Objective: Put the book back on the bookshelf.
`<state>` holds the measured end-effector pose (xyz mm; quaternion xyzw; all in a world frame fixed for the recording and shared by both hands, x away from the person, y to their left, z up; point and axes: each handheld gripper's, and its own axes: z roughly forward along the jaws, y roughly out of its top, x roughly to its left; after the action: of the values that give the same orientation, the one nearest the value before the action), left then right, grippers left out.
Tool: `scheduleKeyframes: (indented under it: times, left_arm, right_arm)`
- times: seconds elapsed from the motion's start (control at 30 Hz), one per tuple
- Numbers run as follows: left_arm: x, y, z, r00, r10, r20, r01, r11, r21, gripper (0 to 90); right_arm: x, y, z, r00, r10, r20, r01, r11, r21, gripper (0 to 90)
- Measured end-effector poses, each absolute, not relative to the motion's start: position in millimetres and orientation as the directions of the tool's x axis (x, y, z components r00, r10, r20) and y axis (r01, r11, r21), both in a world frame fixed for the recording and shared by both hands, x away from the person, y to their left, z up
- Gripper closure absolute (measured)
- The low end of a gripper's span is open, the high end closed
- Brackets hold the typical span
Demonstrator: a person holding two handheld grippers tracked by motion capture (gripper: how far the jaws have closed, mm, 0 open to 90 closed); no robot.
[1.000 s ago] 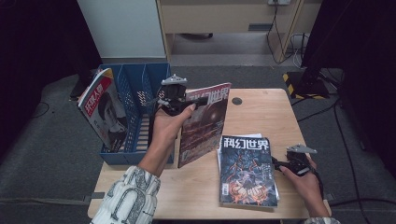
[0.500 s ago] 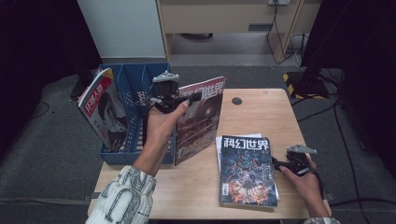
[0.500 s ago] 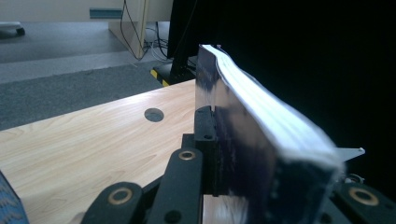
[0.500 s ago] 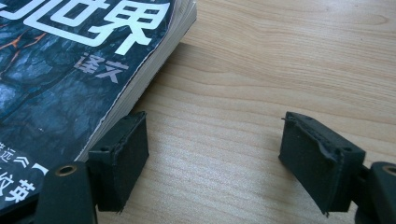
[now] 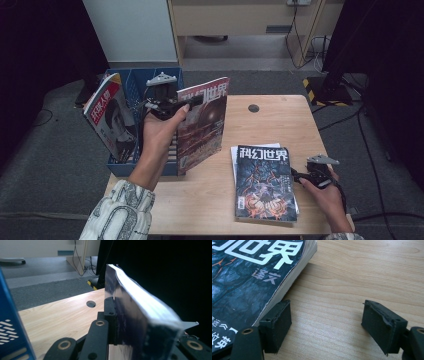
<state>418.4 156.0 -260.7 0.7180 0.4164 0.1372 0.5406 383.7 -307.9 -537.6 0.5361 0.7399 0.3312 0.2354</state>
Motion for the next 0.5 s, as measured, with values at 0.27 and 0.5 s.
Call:
scheduleKeyframes:
  times: [0.27,0.5]
  left_arm:
    - [413,173,-256,0.597,0.764,-0.244,0.446,-0.062,0.893,83.7]
    - [412,184,-253,0.581,0.779,-0.236,0.443,-0.060,0.894,83.7]
  right_arm:
    - [384,-308,-538,-0.314,0.949,0.007,0.637,0.205,0.743,23.6]
    - [384,-308,-538,-0.314,0.949,0.007,0.637,0.206,0.743,23.6]
